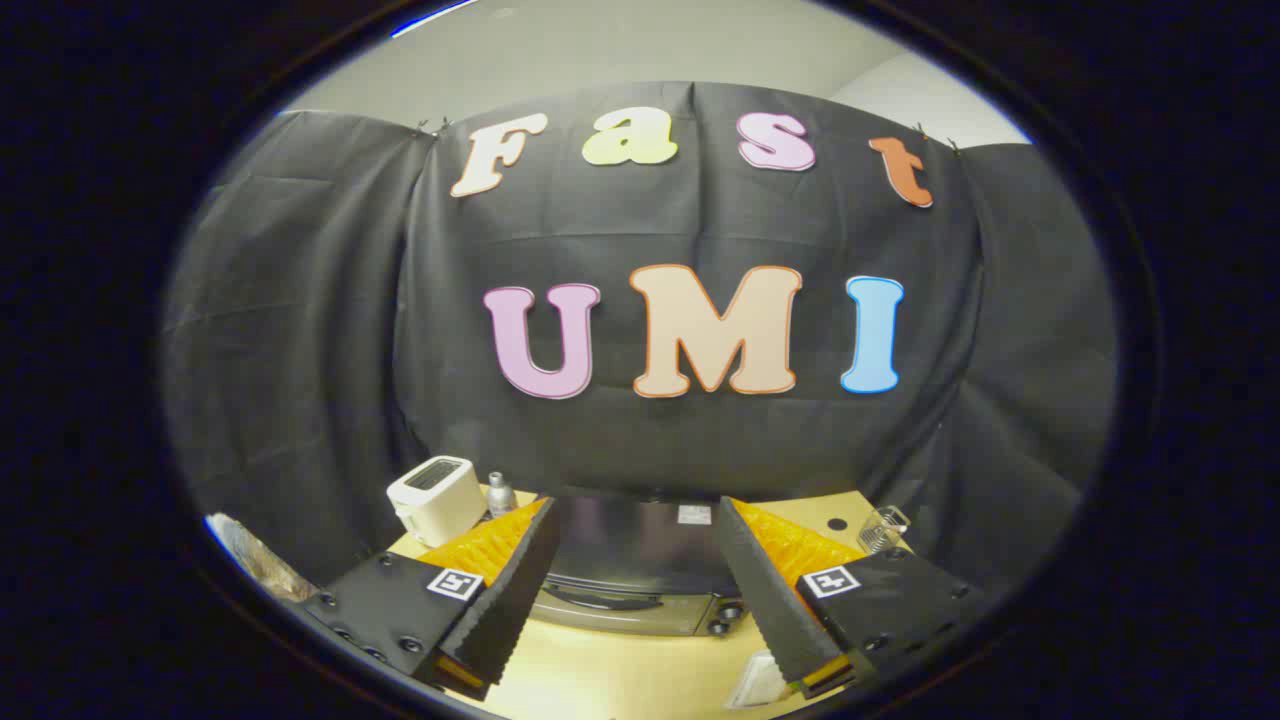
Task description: Open the toaster oven, put the food inside, and close the toaster oven door.
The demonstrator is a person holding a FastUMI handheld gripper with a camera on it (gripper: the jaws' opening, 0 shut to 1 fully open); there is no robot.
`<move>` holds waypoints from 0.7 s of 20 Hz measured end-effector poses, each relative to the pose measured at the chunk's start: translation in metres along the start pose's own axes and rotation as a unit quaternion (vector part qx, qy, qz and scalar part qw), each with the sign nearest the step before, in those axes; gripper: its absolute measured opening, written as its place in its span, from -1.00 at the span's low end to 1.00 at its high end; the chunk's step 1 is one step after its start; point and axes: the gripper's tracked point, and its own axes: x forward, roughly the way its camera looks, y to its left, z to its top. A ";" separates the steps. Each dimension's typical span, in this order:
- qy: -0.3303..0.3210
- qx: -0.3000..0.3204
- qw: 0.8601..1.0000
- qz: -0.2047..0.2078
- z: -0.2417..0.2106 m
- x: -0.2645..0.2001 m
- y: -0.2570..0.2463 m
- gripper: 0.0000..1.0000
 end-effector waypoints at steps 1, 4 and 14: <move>-0.001 -0.004 1.000 0.001 0.002 -0.002 0.004 1.00; -0.001 -0.008 1.000 0.002 0.004 -0.005 0.013 1.00; -0.006 0.012 1.000 0.016 0.002 -0.008 0.050 0.99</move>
